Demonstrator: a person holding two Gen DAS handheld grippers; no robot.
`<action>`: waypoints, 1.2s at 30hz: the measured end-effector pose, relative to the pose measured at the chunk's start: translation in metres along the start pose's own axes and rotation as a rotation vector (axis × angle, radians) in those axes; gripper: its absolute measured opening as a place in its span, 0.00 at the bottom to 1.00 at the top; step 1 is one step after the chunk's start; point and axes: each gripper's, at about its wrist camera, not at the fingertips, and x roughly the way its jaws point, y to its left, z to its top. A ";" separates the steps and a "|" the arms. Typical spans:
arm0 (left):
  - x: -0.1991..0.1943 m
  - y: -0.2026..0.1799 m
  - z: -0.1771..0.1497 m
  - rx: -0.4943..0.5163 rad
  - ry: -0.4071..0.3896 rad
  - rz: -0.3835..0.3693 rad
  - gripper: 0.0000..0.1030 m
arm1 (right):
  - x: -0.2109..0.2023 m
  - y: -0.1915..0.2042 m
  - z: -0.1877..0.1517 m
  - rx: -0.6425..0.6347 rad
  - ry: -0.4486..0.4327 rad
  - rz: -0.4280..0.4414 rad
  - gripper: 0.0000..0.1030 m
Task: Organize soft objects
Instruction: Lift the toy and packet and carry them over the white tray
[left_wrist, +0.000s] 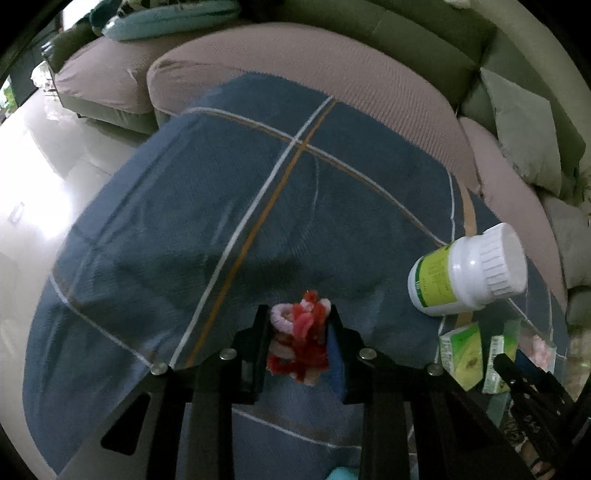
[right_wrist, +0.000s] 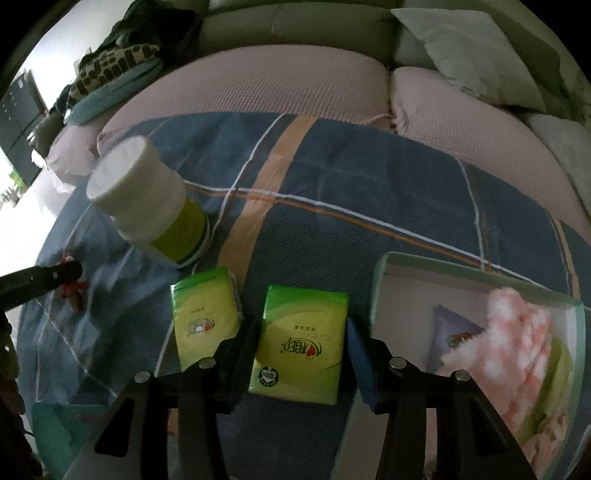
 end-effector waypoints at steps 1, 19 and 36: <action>-0.007 -0.001 -0.002 -0.003 -0.013 -0.002 0.29 | -0.007 -0.003 -0.001 0.015 -0.016 0.012 0.49; -0.114 -0.059 -0.033 0.045 -0.204 -0.124 0.29 | -0.106 -0.064 -0.049 0.175 -0.165 -0.029 0.49; -0.100 -0.189 -0.065 0.284 -0.171 -0.200 0.29 | -0.129 -0.145 -0.076 0.331 -0.214 -0.085 0.49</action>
